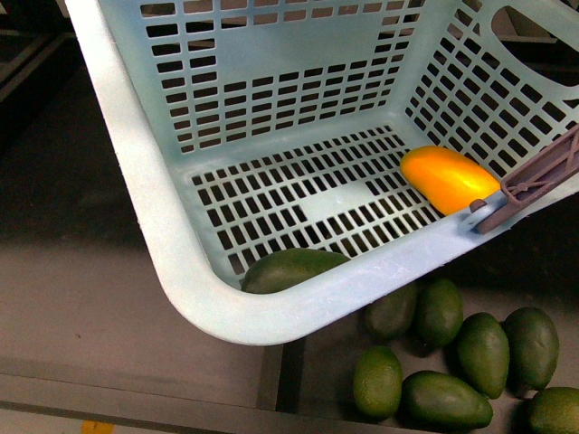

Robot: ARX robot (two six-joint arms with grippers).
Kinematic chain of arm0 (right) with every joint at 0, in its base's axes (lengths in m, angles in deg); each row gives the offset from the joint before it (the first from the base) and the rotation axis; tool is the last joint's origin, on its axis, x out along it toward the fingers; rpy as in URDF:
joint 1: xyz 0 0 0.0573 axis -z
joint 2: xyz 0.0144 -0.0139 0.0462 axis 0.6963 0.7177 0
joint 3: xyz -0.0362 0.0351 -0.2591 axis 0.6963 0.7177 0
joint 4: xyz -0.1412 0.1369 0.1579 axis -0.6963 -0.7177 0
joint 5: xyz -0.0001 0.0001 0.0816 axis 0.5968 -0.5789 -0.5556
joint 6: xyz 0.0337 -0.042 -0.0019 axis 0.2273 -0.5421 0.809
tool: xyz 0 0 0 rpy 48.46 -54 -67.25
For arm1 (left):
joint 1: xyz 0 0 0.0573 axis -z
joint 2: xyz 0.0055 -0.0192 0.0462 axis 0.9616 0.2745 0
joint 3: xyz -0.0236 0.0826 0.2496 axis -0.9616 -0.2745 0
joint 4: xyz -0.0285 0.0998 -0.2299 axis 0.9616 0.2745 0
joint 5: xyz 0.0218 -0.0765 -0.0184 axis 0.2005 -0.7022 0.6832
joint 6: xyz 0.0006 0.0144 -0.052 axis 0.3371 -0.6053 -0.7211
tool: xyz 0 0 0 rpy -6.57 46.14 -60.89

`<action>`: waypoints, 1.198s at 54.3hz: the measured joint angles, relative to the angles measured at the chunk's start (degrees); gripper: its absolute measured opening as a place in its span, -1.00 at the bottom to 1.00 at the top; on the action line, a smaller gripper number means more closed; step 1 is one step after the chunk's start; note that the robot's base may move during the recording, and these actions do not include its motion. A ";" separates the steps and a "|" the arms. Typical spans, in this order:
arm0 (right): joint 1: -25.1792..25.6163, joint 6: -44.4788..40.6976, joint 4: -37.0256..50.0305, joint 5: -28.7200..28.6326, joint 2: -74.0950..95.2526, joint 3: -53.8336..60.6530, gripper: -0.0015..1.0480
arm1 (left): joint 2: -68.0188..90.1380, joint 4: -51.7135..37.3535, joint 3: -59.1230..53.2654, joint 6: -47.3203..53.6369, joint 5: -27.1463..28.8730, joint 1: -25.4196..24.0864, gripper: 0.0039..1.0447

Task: Pick mango and avocado into basket

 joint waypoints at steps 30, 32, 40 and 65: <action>0.00 -0.07 -1.70 0.11 -3.32 0.00 -0.05 | 0.00 0.00 0.00 0.11 -0.02 -0.04 -0.42; 0.00 -0.07 -1.70 0.09 -3.32 0.00 0.05 | 0.00 0.00 0.00 0.11 -0.02 -0.04 -0.42; 0.00 -0.07 -1.70 0.09 -3.32 -0.02 0.58 | 0.00 0.00 0.00 0.11 0.00 -0.04 -0.42; 0.00 -0.07 -1.73 0.00 -3.39 0.00 0.83 | 2.29 -12.02 -4.22 -29.81 41.24 -2.08 -0.43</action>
